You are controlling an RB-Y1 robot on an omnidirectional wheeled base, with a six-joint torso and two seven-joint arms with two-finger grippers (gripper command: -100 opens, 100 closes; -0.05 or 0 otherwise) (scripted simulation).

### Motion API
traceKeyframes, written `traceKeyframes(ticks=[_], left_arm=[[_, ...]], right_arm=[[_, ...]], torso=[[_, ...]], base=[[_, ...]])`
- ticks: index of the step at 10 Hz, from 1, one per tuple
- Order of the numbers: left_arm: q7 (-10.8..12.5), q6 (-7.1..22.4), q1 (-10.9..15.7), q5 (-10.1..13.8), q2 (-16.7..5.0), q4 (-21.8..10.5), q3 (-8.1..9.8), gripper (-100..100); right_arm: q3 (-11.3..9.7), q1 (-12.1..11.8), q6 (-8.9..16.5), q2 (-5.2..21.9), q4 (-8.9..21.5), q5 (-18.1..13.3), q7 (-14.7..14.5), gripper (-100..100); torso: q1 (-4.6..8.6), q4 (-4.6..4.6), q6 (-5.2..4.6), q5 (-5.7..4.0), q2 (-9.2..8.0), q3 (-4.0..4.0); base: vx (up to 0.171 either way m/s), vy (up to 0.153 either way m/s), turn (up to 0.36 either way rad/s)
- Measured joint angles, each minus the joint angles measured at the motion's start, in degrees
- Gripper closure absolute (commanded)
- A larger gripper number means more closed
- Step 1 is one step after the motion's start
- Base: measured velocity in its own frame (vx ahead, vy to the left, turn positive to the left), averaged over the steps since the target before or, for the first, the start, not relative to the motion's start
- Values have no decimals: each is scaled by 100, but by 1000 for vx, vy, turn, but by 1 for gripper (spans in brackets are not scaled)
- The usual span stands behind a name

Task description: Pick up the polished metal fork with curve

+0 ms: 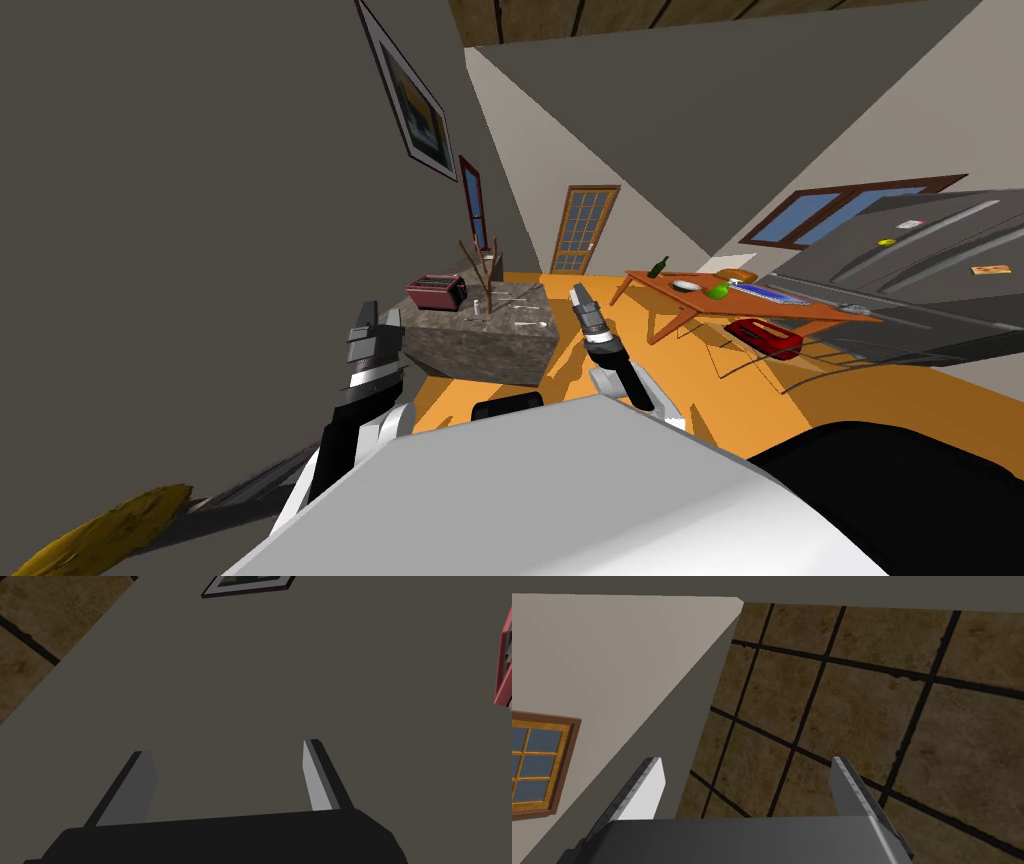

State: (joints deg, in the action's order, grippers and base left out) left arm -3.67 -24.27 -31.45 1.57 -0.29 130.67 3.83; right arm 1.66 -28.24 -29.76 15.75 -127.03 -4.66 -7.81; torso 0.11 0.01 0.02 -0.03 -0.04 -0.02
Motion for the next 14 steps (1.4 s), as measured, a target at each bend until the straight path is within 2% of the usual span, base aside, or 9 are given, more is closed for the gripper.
traceKeyframes(ticks=[7,11,12,14], left_arm=[[0,0,-1,0,0,0,0,0],[0,0,-1,0,0,0,0,0],[0,0,0,0,0,0,0,0],[0,0,-1,0,0,0,0,0]], right_arm=[[-2,69,138,1027,333,-123,173,-100],[-116,134,216,1603,604,-243,283,-100],[-165,180,209,1778,750,-282,325,-100],[-278,161,245,2048,858,-373,366,-100]], torso=[[-6,-1,-3,1,3,2],[-5,-2,-4,1,10,6],[-5,-3,2,1,14,8],[-5,-3,-1,0,15,9]], base=[[-8,-11,118],[8,-10,159],[19,-15,88],[18,-12,134]])
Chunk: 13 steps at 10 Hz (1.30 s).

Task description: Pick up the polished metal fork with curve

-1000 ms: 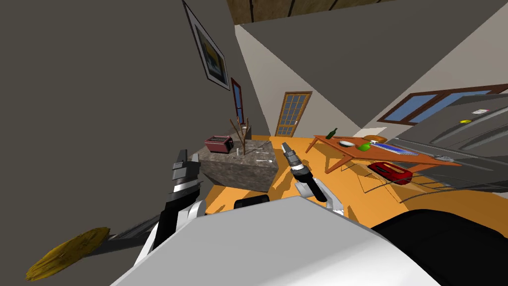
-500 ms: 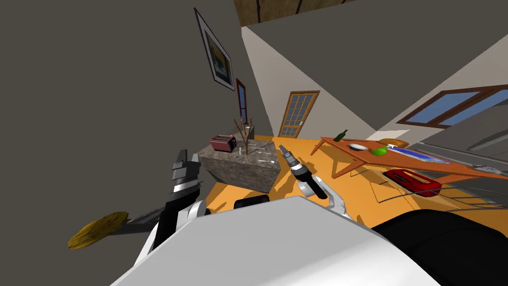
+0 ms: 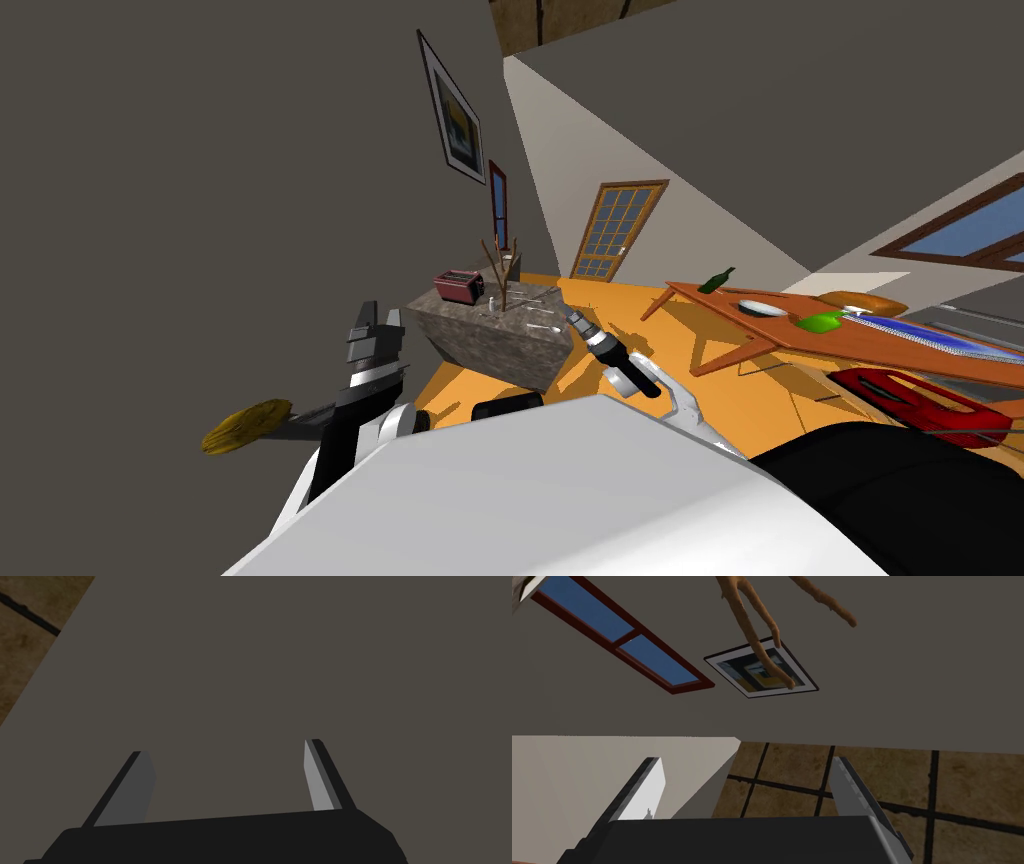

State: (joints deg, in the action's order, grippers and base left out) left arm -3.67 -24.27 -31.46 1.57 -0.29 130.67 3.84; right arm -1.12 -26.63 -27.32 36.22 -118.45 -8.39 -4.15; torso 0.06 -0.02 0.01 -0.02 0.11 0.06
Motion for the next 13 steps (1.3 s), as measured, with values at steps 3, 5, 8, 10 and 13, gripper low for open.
traceKeyframes(ticks=[3,5,8,10,13], left_arm=[[0,0,-1,0,0,0,1,0],[0,0,-1,0,0,0,1,0],[0,0,0,0,0,0,0,0],[0,0,0,0,0,0,0,0],[0,0,-1,0,0,0,1,0]], right_arm=[[-122,77,58,496,236,-82,132,-100],[-286,171,147,826,426,-174,212,-100],[-511,178,114,1355,756,-314,323,-100],[-713,221,192,1663,890,-429,378,-100],[-943,277,168,2164,1215,-558,471,-100]], torso=[[1,-1,-3,0,5,3],[-1,-1,-4,0,3,2],[-5,-1,1,1,3,2],[-3,0,-2,1,-4,-2],[-4,3,-7,2,-10,-6]], base=[[27,-15,213],[23,-10,163],[19,-7,198],[-6,-9,179],[-8,-2,208]])
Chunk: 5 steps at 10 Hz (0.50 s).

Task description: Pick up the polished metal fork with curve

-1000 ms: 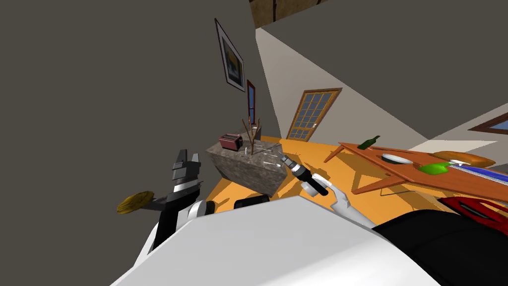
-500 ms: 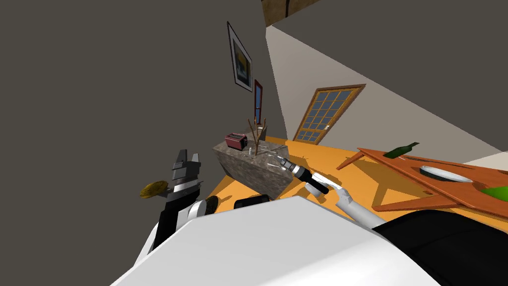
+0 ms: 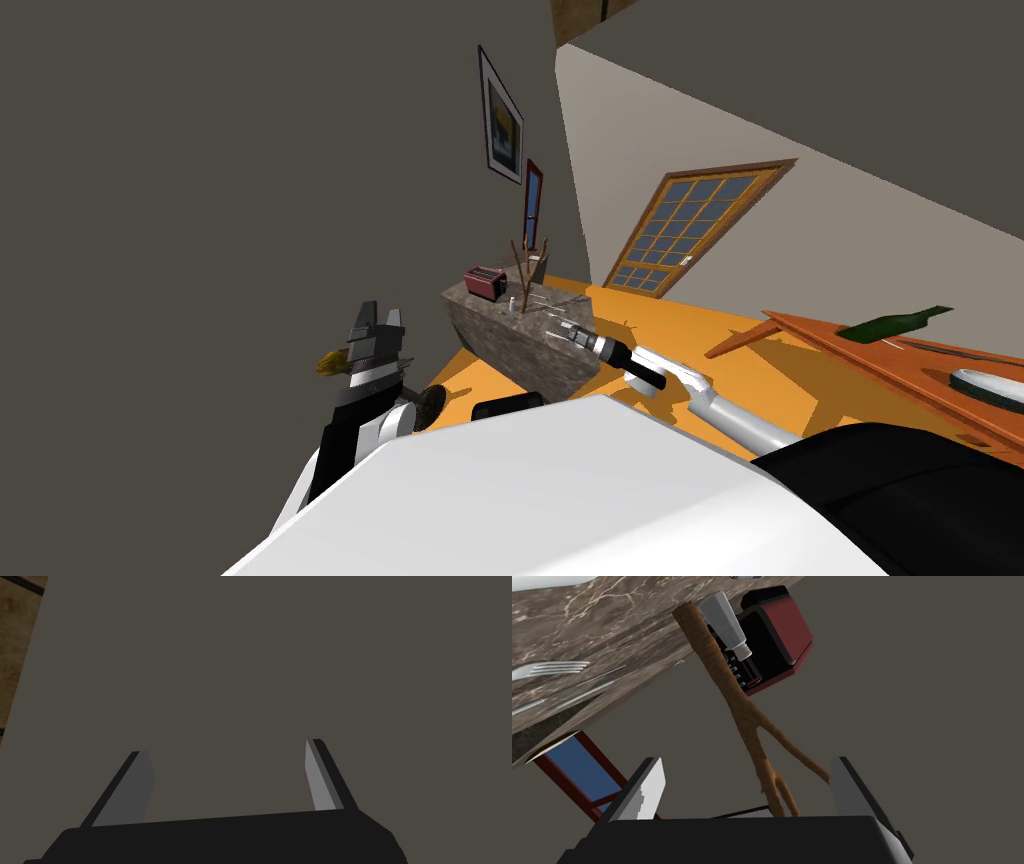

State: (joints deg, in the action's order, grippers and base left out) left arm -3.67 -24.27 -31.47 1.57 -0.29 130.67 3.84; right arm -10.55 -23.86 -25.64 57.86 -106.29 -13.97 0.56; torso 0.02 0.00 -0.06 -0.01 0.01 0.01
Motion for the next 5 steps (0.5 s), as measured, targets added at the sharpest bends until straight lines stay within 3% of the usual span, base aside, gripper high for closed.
traceKeyframes(ticks=[5], left_arm=[[0,0,0,0,0,0,0,0]], right_arm=[[-495,192,61,887,542,-250,226,-100]], torso=[[-3,-2,2,0,5,3]], base=[[2,2,179]])
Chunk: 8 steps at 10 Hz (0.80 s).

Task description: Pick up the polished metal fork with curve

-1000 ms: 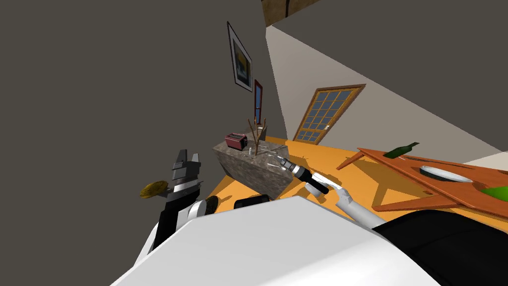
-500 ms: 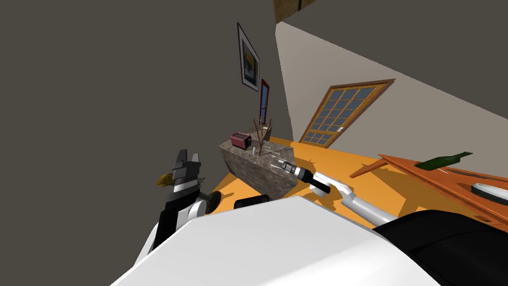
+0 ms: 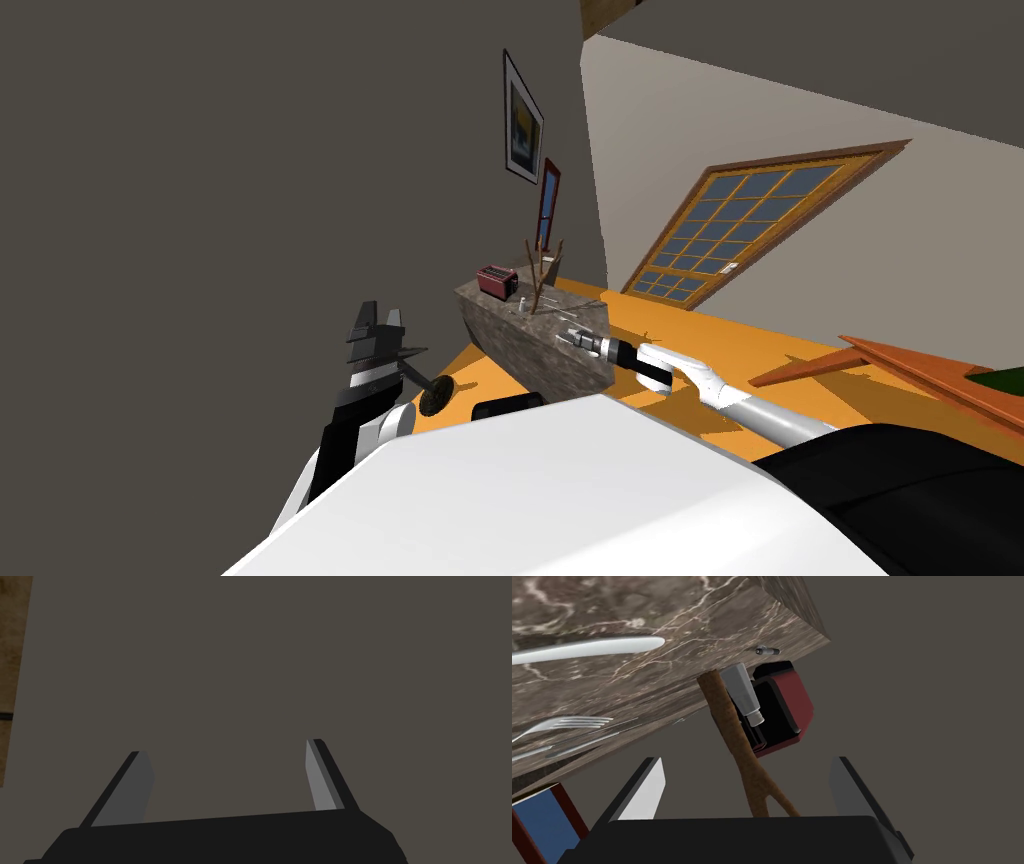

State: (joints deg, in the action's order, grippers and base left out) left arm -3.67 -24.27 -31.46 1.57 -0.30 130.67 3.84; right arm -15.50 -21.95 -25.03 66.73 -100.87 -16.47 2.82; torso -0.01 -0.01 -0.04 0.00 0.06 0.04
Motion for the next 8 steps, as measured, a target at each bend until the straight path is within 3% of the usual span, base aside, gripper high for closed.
traceKeyframes(ticks=[2,6,8], left_arm=[[0,0,0,0,0,0,0,0],[0,0,-1,0,0,0,0,0],[0,0,0,0,0,0,0,0]], right_arm=[[-132,-22,-30,317,194,-89,26,-100],[-510,209,-132,924,729,-273,158,-100],[-636,209,-100,1262,805,-340,211,-100]], torso=[[-6,-1,2,1,7,4],[-4,-1,-1,1,8,4],[-8,-3,2,2,16,8]], base=[[20,11,224],[18,4,181],[34,9,202]])
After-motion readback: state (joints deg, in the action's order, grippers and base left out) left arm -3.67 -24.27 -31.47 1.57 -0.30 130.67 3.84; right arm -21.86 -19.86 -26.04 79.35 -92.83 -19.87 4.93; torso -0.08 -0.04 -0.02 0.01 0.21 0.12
